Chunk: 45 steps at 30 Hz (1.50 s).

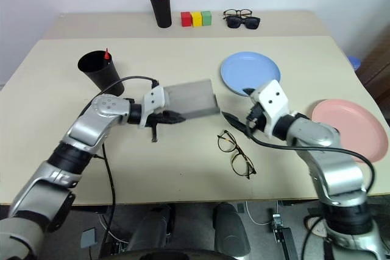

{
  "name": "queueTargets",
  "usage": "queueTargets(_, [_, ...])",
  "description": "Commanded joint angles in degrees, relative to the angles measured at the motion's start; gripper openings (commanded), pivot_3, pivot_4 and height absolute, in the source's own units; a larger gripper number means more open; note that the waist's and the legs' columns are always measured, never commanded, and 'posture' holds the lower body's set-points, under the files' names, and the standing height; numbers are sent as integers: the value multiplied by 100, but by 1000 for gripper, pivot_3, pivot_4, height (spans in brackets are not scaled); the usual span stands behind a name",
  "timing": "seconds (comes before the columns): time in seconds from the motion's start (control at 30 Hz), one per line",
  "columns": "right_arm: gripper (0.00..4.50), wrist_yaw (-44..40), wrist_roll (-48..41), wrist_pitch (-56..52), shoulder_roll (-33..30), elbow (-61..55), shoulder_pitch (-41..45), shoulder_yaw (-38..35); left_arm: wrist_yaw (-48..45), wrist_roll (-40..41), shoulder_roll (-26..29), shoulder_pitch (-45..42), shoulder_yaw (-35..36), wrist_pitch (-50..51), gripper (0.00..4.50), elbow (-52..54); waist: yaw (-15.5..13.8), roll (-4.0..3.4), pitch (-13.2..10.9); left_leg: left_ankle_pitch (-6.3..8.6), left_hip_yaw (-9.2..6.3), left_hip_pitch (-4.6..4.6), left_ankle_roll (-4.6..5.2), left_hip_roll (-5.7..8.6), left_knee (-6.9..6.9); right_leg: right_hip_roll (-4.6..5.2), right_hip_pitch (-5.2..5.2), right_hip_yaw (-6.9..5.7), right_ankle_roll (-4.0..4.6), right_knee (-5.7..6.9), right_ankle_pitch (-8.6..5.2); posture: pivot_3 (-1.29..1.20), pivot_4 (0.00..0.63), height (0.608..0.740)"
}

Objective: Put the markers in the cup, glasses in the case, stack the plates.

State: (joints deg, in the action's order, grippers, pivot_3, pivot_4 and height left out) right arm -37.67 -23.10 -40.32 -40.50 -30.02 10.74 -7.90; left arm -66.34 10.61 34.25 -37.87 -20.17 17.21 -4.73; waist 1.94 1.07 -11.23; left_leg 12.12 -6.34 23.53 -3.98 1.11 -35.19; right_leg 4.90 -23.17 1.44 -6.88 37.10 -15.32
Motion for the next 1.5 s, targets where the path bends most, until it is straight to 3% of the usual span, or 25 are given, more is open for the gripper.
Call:
queueTargets(0.03, [4500,-153,-521,-523,-239,-471,-158,-398,-348,-154,170,-7,-71,-308,60,221,-18,0,0,0,2,-1,0,1,-3,1,3,0,0,-1,0,0,150,740])
queueTargets(0.17, [4500,-196,-860,-1144,-521,-814,-580,-522,-513,-341,311,40,-206,-137,60,140,-47,0,0,4,2,-3,6,1,-5,0,7,0,-1,-2,-2,0,150,740])
queueTargets(0.27, [4500,-85,-1132,-1595,-600,-1058,-751,-610,-240,-458,185,78,-91,-349,801,131,-91,0,0,9,2,-3,16,0,-5,-1,6,0,-1,-1,-3,0,150,740])
queueTargets(0.33, [4500,19,-1256,-1890,-633,-1208,-883,-650,55,-561,80,108,24,-519,1710,86,-115,0,0,9,3,-1,16,1,-8,1,7,0,-3,-3,-2,0,150,740])
queueTargets(0.5, [4500,365,-1450,-2549,-559,-1243,-982,-643,448,-475,19,276,414,-691,1710,112,-100,2,1,10,3,-1,17,2,-8,2,7,0,-3,-3,-3,0,150,740])
queueTargets(0.73, [4500,853,-1559,-3013,-224,-963,-748,-491,275,261,225,718,1026,7,1710,800,-96,2,1,10,3,-3,17,1,-8,2,7,0,-3,-2,-3,0,150,740])
queueTargets(0.87, [3288,1026,-1511,-3112,-147,-739,-646,-371,261,517,357,1045,1181,256,1749,1362,-110,1,1,10,3,-3,17,1,-6,2,7,-1,-3,-2,-3,0,150,740])
queueTargets(1.07, [254,940,-1605,-3161,-317,-769,-552,-352,512,654,473,1227,1477,603,1749,1516,-94,1,1,10,4,-3,17,1,-7,2,8,-1,-3,-3,-3,0,150,740])
queueTargets(1.1, [35,917,-1586,-3141,-390,-818,-497,-329,582,671,474,1242,1577,600,1749,1477,-88,1,2,10,4,-5,17,0,-7,1,8,0,-3,-2,-3,0,150,740])
queueTargets(1.2, [35,720,-1452,-2802,-747,-999,-243,-223,834,731,450,1279,1857,688,1749,1418,-97,1,1,10,4,-6,17,-1,-8,0,8,0,-3,-2,-3,0,150,740])
queueTargets(1.3, [35,367,-1343,-2205,-1069,-1080,534,6,1091,895,478,1439,2241,940,1749,1408,-40,-6,-3,10,8,-5,17,-1,-9,1,6,1,-4,-2,-3,0,150,740])
queueTargets(1.5, [35,23,73,-782,-458,387,2768,2108,1322,719,748,2134,2516,877,1749,1455,78,-1,1,10,7,-16,17,-17,0,-15,4,1,3,-2,-6,0,150,740])
